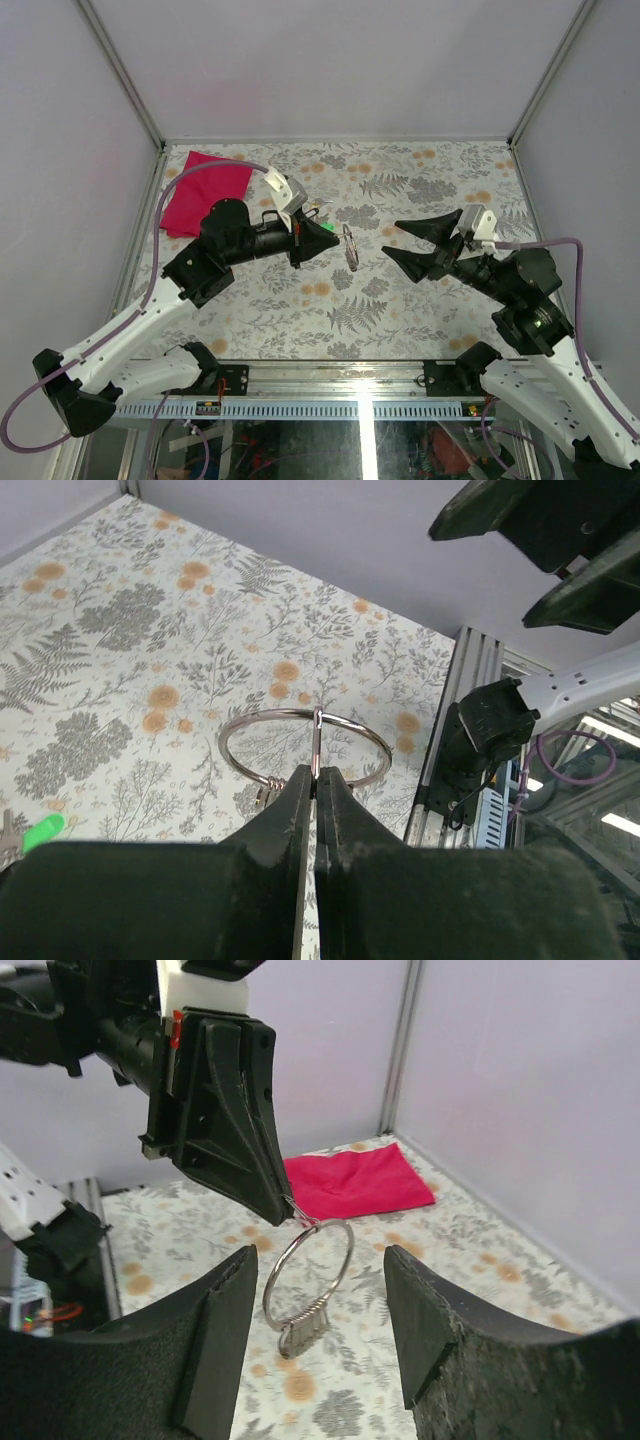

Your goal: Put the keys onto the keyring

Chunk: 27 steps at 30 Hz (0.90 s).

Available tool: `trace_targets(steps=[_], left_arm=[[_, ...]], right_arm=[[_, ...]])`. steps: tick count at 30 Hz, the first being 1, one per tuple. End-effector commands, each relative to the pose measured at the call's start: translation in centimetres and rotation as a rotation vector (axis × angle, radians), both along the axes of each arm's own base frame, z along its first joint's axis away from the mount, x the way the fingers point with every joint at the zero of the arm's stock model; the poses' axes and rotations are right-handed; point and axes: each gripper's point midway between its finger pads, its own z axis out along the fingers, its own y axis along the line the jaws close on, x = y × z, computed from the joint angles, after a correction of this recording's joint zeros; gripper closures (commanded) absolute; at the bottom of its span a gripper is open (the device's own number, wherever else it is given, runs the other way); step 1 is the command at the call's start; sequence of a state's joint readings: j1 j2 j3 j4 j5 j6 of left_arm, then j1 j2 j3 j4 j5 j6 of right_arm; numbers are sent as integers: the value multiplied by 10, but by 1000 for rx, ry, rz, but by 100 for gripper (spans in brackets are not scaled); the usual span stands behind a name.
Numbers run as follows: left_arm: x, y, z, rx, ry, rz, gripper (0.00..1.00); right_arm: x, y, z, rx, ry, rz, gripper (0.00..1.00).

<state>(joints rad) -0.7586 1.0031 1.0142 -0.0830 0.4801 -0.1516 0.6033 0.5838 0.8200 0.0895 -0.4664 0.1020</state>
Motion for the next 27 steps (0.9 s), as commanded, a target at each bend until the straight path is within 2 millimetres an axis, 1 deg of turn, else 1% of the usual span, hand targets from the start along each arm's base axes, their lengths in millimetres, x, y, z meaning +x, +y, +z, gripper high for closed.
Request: trace_targets(steps=[1, 5, 9, 12, 17, 18, 20, 24, 27], left_arm=[[5, 5, 10, 11, 2, 52, 100], [10, 9, 6, 46, 19, 87, 100], [9, 10, 5, 56, 30, 85, 100], [8, 10, 7, 51, 37, 84, 100], [5, 10, 8, 51, 47, 77, 100], [4, 10, 8, 52, 48, 72, 100], [2, 10, 9, 54, 46, 61, 100], [-4, 12, 9, 66, 44, 38, 100], [-7, 13, 10, 66, 42, 28, 100]], right_arm=[[-4, 2, 24, -92, -275, 26, 41], [-9, 14, 12, -194, -376, 121, 44], [-6, 21, 6, -254, -489, 152, 48], [-3, 30, 0, -301, -568, 168, 49], [-3, 58, -13, -413, -710, 160, 52], [-8, 66, -16, -432, -744, 170, 52], [-6, 74, -18, -462, -803, 149, 52], [2, 77, -11, -476, -886, 92, 54], [10, 75, -15, -544, -940, 56, 53]])
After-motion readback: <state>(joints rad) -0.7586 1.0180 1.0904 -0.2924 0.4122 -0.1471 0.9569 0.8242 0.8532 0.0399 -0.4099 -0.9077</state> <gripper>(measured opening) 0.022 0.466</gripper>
